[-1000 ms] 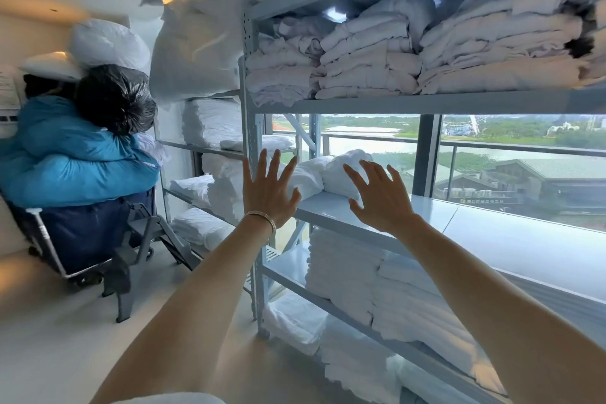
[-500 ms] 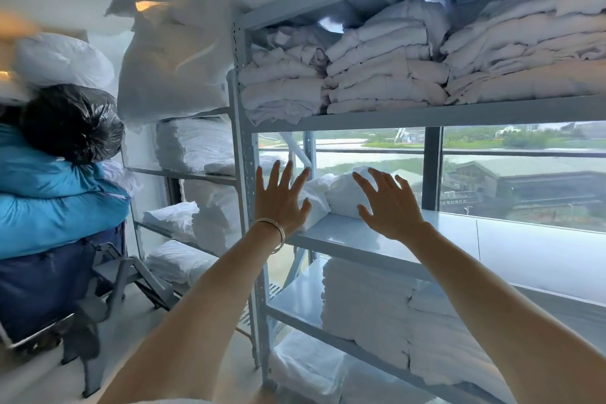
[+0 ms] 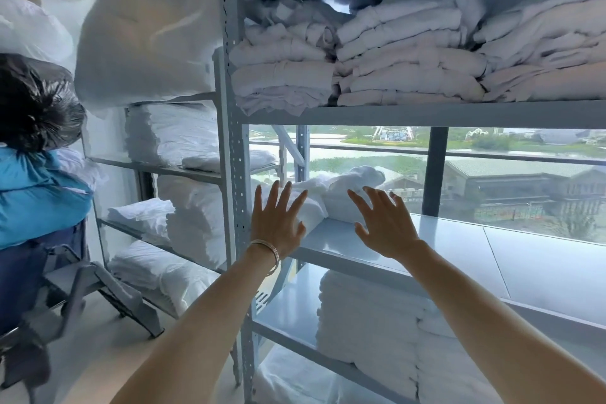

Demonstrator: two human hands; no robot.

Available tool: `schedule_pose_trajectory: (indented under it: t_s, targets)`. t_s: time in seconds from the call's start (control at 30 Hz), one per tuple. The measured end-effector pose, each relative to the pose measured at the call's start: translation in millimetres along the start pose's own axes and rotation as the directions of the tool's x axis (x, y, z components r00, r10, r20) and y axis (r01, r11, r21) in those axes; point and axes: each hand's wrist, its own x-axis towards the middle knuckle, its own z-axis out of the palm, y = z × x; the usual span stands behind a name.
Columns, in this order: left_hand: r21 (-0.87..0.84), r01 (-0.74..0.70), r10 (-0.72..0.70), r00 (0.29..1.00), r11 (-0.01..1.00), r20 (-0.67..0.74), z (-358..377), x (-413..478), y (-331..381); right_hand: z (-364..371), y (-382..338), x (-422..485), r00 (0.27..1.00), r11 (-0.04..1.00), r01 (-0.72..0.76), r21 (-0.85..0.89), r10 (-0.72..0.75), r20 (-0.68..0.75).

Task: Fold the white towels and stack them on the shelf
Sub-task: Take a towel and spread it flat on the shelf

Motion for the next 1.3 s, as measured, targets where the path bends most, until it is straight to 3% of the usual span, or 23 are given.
schedule_pose_trajectory:
  t_s: [0.27, 0.47, 0.6, 0.83, 1.07, 1.3]
  targets:
    - [0.091, 0.023, -0.023, 1.000, 0.996, 0.001, 64.7, 94.4, -6.6, 82.7, 43.5, 69.3, 0.999, 1.000, -0.004, -0.016, 0.003, -0.050]
    - [0.016, 0.011, -0.010, 0.995, 1.000, -0.102, 104.1, 162.5, 5.8, 141.8, 71.5, 123.1, 0.999, 0.999, -0.010, 0.044, 0.012, -0.032]
    - [0.084, -0.065, 0.067, 0.998, 0.994, -0.020, 146.9, 180.8, 3.6, 186.2, 69.6, 135.1, 0.998, 0.996, 0.060, 0.071, -0.062, 0.028]
    - [0.081, -0.012, 0.006, 0.997, 0.997, 0.072, 227.2, 200.7, -27.4, 263.0, 65.9, 155.6, 0.992, 0.994, 0.069, 0.088, -0.077, 0.097]
    - [0.022, -0.133, 0.128, 0.981, 0.991, 0.145, 317.1, 226.9, -59.4, 343.4, 40.4, 188.0, 0.970, 0.988, 0.114, 0.101, -0.132, 0.202]
    - [-0.016, -0.162, 0.162, 0.969, 0.987, 0.188, 408.8, 266.3, -95.4, 424.5, 17.7, 230.9, 0.938, 0.986, 0.115, 0.120, -0.147, 0.315]
